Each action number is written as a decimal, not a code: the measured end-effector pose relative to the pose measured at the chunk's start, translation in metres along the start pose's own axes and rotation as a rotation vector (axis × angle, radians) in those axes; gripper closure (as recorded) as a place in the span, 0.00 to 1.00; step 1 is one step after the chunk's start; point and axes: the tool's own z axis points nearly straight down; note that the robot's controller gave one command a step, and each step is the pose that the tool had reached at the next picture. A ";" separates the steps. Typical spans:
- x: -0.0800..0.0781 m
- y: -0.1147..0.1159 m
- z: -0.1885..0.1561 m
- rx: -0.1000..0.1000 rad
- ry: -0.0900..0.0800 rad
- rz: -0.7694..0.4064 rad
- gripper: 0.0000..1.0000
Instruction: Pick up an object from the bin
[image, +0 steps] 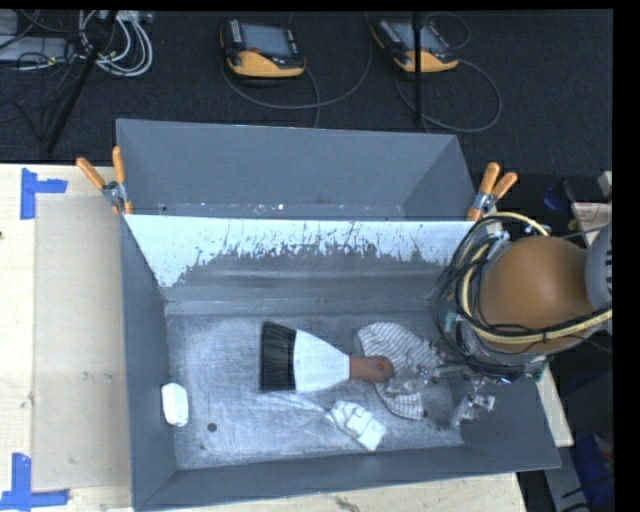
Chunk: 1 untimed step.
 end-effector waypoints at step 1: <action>-0.001 -0.002 0.012 -0.003 0.005 0.441 1.00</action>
Offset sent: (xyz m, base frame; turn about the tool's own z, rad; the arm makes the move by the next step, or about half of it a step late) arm 0.0000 0.0000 0.0000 0.0000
